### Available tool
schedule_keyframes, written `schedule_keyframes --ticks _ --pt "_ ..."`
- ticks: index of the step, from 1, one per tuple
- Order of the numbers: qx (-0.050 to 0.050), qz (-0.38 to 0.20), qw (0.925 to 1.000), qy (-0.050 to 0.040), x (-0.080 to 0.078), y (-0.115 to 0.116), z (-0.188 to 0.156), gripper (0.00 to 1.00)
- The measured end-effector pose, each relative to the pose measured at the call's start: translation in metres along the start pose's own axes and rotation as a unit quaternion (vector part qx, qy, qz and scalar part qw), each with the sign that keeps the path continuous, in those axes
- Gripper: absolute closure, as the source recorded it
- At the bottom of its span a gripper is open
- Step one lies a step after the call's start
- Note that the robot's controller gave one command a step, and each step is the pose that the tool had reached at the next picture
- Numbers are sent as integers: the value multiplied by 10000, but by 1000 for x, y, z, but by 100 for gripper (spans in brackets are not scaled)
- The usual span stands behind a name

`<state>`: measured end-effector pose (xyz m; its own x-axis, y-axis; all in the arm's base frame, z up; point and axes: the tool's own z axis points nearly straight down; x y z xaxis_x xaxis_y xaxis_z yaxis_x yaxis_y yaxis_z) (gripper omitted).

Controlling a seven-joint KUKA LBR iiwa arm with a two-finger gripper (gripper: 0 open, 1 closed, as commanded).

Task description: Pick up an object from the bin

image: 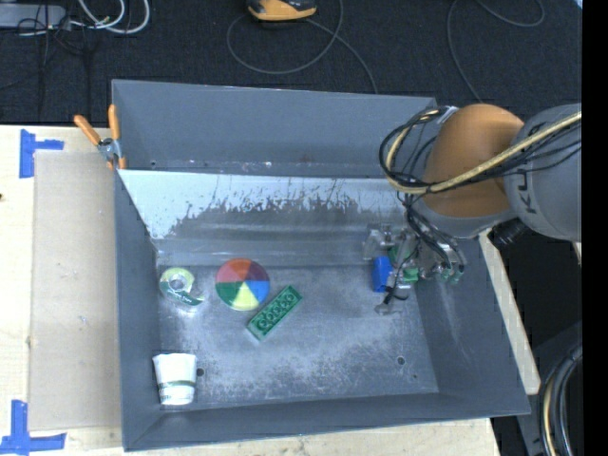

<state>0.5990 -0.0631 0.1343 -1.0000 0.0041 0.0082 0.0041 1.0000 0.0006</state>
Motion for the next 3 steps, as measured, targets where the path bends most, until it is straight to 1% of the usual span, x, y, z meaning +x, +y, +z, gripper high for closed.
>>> schedule_keyframes --ticks 1,2,3 --pt "3 -8 10000 -34 -1 0 -5 0" --pt "5 -517 9987 -23 -2 45 22 0" --pt "4 -1398 9902 -42 -14 78 21 0"
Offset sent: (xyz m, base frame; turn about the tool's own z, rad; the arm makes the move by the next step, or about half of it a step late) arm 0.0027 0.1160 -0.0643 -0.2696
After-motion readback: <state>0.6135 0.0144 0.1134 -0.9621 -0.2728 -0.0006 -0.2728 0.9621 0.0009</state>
